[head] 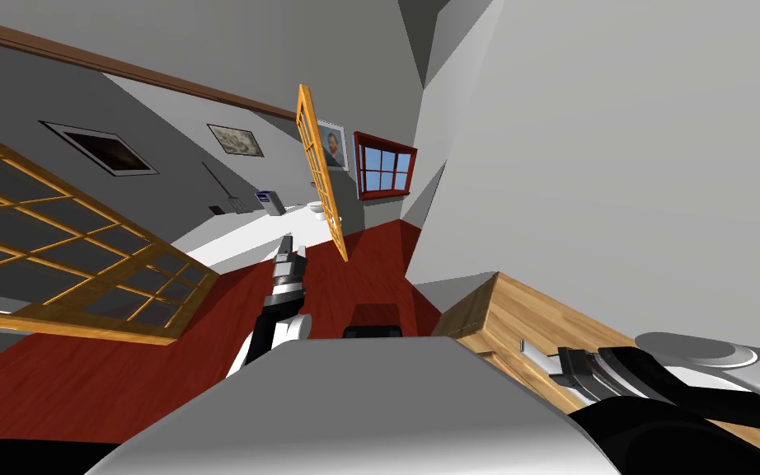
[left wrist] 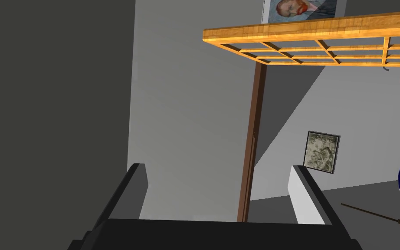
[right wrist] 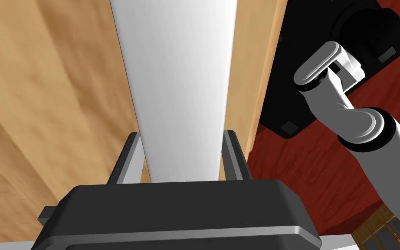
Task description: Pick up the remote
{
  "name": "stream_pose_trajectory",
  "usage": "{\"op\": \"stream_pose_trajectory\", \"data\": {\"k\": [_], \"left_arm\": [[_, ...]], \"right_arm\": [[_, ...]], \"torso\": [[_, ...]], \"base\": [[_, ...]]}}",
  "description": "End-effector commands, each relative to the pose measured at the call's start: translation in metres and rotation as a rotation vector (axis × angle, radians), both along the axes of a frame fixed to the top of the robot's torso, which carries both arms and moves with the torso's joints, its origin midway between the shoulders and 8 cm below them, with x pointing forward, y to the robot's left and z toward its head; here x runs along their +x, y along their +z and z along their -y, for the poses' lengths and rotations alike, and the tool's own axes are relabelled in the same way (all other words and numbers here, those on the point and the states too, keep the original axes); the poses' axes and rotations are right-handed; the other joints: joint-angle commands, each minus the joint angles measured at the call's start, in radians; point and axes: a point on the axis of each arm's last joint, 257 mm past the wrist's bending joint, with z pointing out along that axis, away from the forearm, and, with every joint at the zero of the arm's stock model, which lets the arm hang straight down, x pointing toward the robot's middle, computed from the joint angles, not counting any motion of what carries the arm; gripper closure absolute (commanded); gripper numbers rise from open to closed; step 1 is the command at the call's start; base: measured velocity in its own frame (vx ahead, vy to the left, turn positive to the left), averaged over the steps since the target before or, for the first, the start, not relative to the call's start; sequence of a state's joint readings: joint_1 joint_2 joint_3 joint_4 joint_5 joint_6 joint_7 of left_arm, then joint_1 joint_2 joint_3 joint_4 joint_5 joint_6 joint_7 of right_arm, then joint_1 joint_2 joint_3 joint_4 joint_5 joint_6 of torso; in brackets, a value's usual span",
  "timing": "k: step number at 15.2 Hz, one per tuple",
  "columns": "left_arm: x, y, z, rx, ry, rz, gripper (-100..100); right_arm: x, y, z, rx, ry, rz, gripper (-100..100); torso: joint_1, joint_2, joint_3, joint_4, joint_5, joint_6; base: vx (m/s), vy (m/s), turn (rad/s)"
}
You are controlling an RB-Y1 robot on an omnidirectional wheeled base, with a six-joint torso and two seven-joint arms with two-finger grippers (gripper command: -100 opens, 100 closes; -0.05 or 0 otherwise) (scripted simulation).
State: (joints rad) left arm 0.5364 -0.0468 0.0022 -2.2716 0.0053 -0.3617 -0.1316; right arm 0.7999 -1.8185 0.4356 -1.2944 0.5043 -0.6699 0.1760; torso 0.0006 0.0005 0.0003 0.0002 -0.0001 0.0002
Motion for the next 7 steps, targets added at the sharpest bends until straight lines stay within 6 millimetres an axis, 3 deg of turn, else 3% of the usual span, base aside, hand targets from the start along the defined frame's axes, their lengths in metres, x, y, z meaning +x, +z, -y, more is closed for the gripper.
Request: {"op": "stream_pose_trajectory", "data": {"k": [1,2,7], "left_arm": [[0.000,0.000,0.000,0.000,0.000,0.000,0],[0.000,0.000,0.000,0.000,0.000,0.000,0],[0.000,0.000,0.000,0.000,0.000,0.000,0]], "right_arm": [[0.000,0.000,0.000,0.000,0.000,0.000,100],[0.016,0.011,0.000,0.001,0.014,0.004,100],[0.025,0.017,0.001,0.000,0.022,0.006,100]], "torso": [[0.000,0.000,0.000,0.000,0.000,0.000],[0.000,0.000,0.000,0.000,0.000,0.000],[0.000,0.004,0.002,0.001,0.001,0.001]], "base": [[0.000,0.000,0.000],[-0.030,0.002,-0.121],[-0.038,-0.004,-0.072]]}}
